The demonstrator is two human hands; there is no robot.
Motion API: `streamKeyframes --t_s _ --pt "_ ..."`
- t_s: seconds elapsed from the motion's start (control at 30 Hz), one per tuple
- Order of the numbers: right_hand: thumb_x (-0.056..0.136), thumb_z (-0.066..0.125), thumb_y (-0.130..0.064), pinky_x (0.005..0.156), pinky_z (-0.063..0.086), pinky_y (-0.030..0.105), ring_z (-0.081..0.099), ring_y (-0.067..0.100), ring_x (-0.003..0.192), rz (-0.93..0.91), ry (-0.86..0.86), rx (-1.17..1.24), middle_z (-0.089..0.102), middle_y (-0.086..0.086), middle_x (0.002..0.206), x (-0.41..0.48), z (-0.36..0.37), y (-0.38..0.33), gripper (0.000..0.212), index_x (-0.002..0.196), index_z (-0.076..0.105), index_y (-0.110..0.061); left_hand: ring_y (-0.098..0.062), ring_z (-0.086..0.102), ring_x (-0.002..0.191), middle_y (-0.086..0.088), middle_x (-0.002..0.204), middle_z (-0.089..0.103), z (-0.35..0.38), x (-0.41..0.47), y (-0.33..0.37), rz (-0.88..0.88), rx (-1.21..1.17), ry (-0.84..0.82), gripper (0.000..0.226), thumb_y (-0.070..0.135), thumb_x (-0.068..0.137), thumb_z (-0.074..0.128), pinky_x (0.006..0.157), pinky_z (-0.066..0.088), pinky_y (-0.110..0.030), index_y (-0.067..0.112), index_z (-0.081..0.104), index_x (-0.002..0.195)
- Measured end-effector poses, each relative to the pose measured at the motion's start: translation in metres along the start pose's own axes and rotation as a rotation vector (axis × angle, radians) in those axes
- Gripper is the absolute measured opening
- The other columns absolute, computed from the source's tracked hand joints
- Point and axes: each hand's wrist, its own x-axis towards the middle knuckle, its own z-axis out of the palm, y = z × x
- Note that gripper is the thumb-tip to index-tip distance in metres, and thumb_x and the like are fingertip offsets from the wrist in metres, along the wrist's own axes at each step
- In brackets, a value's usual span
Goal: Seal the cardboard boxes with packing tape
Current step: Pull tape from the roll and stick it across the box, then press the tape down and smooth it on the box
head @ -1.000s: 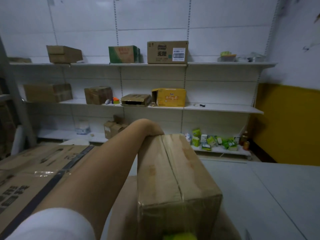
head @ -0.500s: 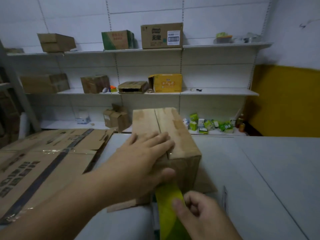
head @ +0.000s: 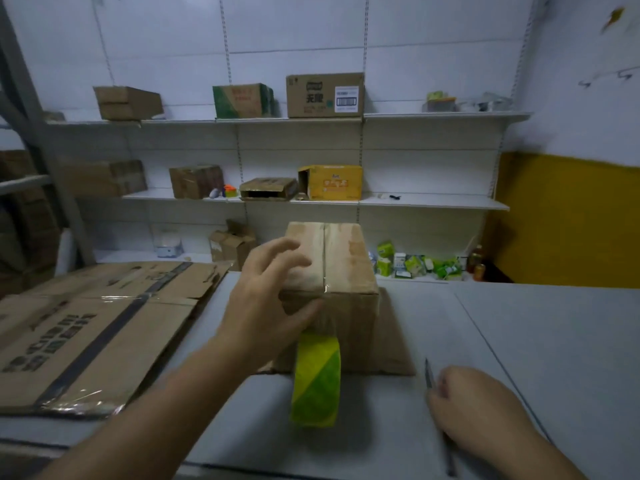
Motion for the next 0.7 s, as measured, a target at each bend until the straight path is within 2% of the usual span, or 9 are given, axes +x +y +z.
streamKeyframes --t_s 0.07,0.13,0.2,0.27,0.33,0.37,0.43,0.57,0.7 --pt "0.091 0.046 -0.035 0.073 0.046 0.027 0.063 0.015 0.084 0.006 0.055 0.110 0.063 -0.003 0.079 -0.002 0.002 0.014 0.022 0.076 0.054 -0.021 -0.012 0.055 0.101 0.007 0.105 0.057 0.001 -0.025 0.007 -0.223 -0.223 0.174 0.031 0.041 0.069 0.068 0.086 0.048 -0.027 0.023 0.055 0.090" --pt "0.092 0.053 -0.021 0.067 0.050 0.033 0.062 0.013 0.063 -0.023 0.075 0.427 0.066 -0.001 0.066 -0.003 0.004 0.024 0.021 0.071 0.054 -0.024 -0.023 0.062 0.094 -0.004 0.096 0.061 0.004 -0.045 0.012 -0.516 -0.639 0.144 0.039 0.026 0.062 0.080 0.082 0.053 -0.039 0.015 0.055 0.091" --pt "0.094 0.050 -0.010 0.060 0.048 0.031 0.055 0.010 0.050 -0.097 0.183 0.676 0.064 -0.005 0.062 -0.008 -0.001 0.028 0.026 0.078 0.055 -0.030 -0.019 0.065 0.095 -0.007 0.103 0.063 0.008 -0.060 0.008 -0.639 -0.812 0.047 0.063 0.026 0.046 0.087 0.082 0.054 -0.035 0.015 0.057 0.101" --pt "0.096 0.045 -0.019 0.053 0.039 0.022 0.048 0.009 0.047 -0.218 0.234 0.831 0.058 -0.002 0.059 -0.013 -0.014 0.018 0.019 0.096 0.056 -0.035 -0.007 0.064 0.095 -0.002 0.108 0.063 0.009 -0.068 0.003 -0.648 -0.811 -0.032 0.077 0.037 0.038 0.081 0.077 0.054 -0.027 0.021 0.057 0.109" --pt "0.092 0.043 -0.043 0.050 0.034 0.020 0.042 0.006 0.047 -0.359 0.169 0.948 0.052 0.002 0.057 -0.017 -0.032 0.000 0.018 0.105 0.053 -0.051 -0.002 0.063 0.098 0.006 0.112 0.063 0.009 -0.069 0.002 -0.638 -0.799 -0.136 0.084 0.039 0.039 0.081 0.080 0.054 -0.027 0.029 0.053 0.117" --pt "0.089 0.043 -0.053 0.050 0.034 0.020 0.044 0.006 0.047 -0.422 0.127 0.939 0.053 0.000 0.060 -0.019 -0.042 -0.011 0.019 0.105 0.051 -0.057 -0.001 0.062 0.100 0.014 0.112 0.063 0.009 -0.070 0.002 -0.623 -0.762 -0.205 0.086 0.040 0.040 0.082 0.086 0.053 -0.029 0.033 0.050 0.120" --pt "0.085 0.052 -0.051 0.049 0.039 0.013 0.055 0.006 0.055 -0.545 0.142 0.837 0.060 -0.013 0.075 -0.016 -0.061 -0.033 0.024 0.105 0.048 -0.062 0.002 0.058 0.105 0.026 0.111 0.060 0.010 -0.071 0.003 -0.601 -0.677 -0.324 0.089 0.043 0.044 0.083 0.093 0.050 -0.032 0.042 0.044 0.124" --pt "0.087 0.054 -0.038 0.055 0.042 0.015 0.052 0.004 0.067 -0.814 0.412 0.387 0.063 -0.013 0.092 0.018 -0.083 -0.081 0.038 0.123 0.048 -0.047 0.002 0.051 0.109 0.025 0.119 0.051 0.012 -0.065 0.004 -0.618 -0.616 -0.394 0.092 0.040 0.043 0.085 0.089 0.050 -0.025 0.052 0.037 0.121" --pt "0.082 0.060 -0.057 0.070 0.037 0.025 0.055 0.013 0.098 -0.727 0.288 -0.050 0.059 -0.009 0.119 0.060 -0.083 -0.114 0.062 0.136 0.034 -0.040 -0.004 0.050 0.110 0.018 0.122 0.047 0.014 -0.055 0.002 -0.600 -0.640 -0.422 0.090 0.033 0.049 0.086 0.078 0.049 -0.017 0.049 0.037 0.122"
